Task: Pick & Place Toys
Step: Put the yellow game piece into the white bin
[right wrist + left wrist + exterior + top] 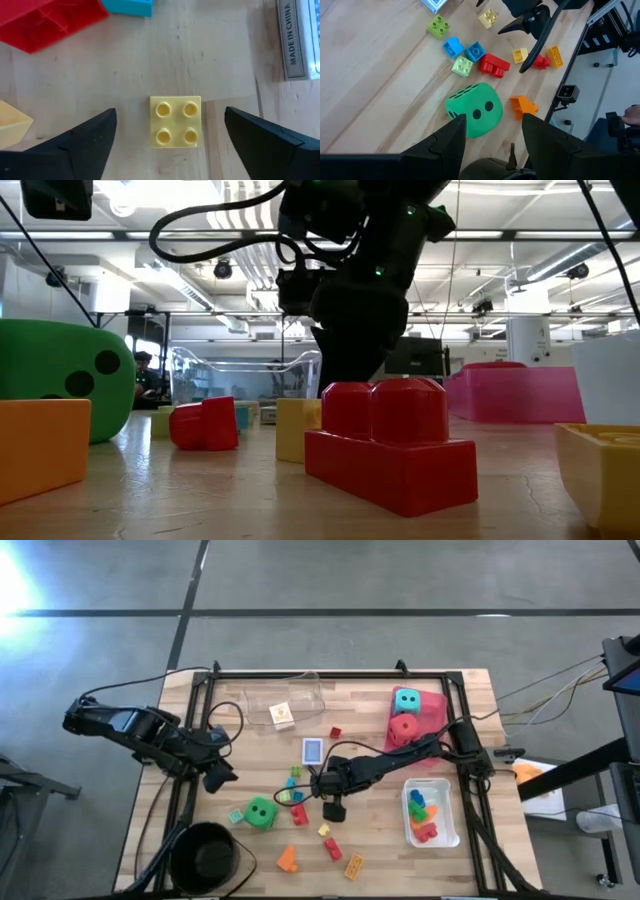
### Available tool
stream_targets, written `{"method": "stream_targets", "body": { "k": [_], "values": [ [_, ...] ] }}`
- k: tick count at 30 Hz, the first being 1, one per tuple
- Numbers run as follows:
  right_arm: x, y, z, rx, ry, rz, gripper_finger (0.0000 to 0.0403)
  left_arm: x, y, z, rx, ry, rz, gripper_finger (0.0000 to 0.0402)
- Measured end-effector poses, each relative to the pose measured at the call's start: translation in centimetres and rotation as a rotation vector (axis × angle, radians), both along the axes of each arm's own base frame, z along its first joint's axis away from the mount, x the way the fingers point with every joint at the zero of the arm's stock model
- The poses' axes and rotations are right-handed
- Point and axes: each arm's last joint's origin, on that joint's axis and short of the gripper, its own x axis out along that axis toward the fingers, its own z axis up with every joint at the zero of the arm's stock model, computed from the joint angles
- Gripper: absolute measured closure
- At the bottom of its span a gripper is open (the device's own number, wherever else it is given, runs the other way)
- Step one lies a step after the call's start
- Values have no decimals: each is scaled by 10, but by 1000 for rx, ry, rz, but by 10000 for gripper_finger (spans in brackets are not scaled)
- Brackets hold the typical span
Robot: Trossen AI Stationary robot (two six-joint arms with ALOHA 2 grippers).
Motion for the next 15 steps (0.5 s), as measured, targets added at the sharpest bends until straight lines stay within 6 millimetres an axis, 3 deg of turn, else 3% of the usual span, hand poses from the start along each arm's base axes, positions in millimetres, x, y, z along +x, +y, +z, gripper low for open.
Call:
{"method": "stream_targets", "body": {
  "k": [9, 15],
  "values": [
    [-1, 0, -2, -5, 8, 4, 181, 0, 0, 0, 0, 0, 0, 205],
    [-6, -1, -9, -9, 27, 4, 239, 0, 0, 0, 0, 0, 0, 205]
  ]
}}
